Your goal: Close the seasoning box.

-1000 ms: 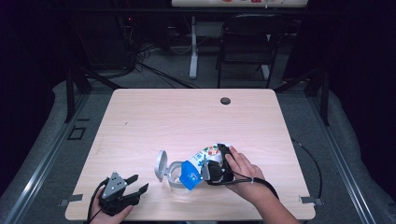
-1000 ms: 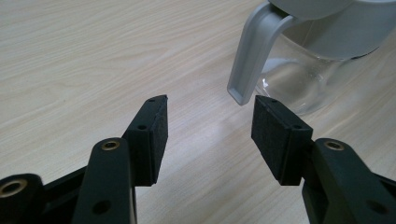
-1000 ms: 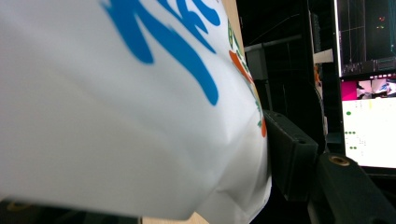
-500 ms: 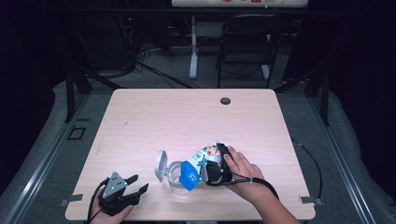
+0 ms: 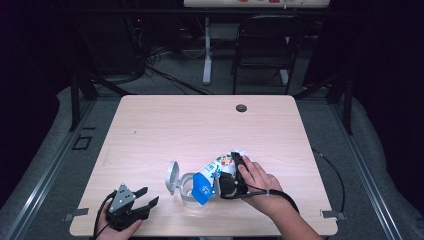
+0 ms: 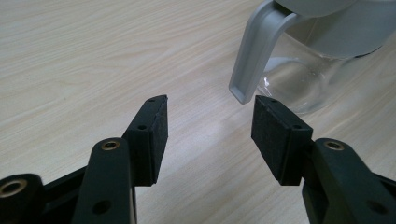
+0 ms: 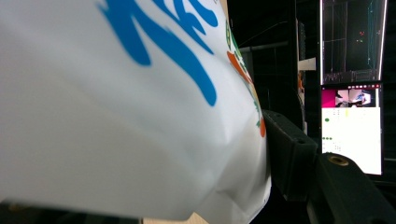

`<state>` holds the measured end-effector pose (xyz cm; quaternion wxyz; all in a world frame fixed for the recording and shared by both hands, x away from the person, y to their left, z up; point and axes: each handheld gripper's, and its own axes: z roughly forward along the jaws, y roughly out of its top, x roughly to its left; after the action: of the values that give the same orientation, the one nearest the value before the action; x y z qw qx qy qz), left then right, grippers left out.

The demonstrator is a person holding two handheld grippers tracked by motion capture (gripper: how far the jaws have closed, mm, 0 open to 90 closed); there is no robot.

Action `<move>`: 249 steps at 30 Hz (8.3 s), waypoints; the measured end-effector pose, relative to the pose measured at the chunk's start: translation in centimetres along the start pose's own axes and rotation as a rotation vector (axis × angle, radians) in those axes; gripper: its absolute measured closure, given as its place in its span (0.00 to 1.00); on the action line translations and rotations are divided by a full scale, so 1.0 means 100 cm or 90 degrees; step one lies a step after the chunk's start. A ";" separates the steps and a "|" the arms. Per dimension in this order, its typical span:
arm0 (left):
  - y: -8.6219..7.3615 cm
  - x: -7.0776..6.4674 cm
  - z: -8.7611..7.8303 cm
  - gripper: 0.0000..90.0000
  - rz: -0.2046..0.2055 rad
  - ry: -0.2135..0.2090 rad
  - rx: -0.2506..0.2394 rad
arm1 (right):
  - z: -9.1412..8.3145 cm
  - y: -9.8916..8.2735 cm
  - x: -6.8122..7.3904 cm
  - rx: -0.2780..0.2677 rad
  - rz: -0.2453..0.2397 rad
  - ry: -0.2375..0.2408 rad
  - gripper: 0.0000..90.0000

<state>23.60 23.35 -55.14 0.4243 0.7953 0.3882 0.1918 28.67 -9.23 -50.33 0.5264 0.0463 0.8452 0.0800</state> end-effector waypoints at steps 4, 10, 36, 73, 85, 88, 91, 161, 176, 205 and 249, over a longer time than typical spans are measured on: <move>0.000 0.000 0.000 0.52 -0.002 -0.001 -0.001 | -0.001 0.001 -0.001 0.009 -0.014 -0.004 0.52; 0.000 0.000 0.000 0.52 -0.002 -0.001 0.000 | -0.001 0.002 -0.001 -0.001 -0.022 -0.011 0.52; 0.000 0.000 0.001 0.52 0.000 0.000 0.000 | -0.003 0.006 -0.003 0.000 -0.059 -0.030 0.54; 0.000 0.000 0.001 0.52 0.001 0.000 0.001 | -0.007 0.016 -0.008 0.007 -0.115 -0.039 0.57; 0.000 0.000 0.001 0.52 -0.001 -0.001 0.000 | -0.007 0.016 -0.008 -0.002 -0.107 -0.041 0.59; 0.000 0.000 0.001 0.52 0.000 0.000 0.000 | -0.008 0.017 -0.008 0.001 -0.116 -0.045 0.60; 0.000 0.000 0.001 0.52 -0.001 0.000 0.000 | -0.007 0.016 -0.007 -0.009 -0.107 -0.040 0.60; 0.001 0.000 0.001 0.52 0.001 0.000 0.003 | -0.012 0.023 -0.007 -0.021 -0.143 -0.046 0.65; 0.001 0.000 0.002 0.52 0.002 0.000 0.003 | -0.012 0.023 -0.007 -0.025 -0.139 -0.044 0.67; 0.000 0.000 0.002 0.52 0.003 0.002 -0.001 | -0.011 0.022 -0.006 -0.031 -0.134 -0.045 0.70; 0.001 0.001 0.002 0.52 0.006 -0.001 0.005 | -0.014 0.025 -0.006 -0.035 -0.159 -0.053 0.76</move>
<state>23.81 23.30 -55.21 0.4203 0.7991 0.3849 0.1916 27.66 -7.02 -48.77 0.5680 -0.0702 0.8193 0.0347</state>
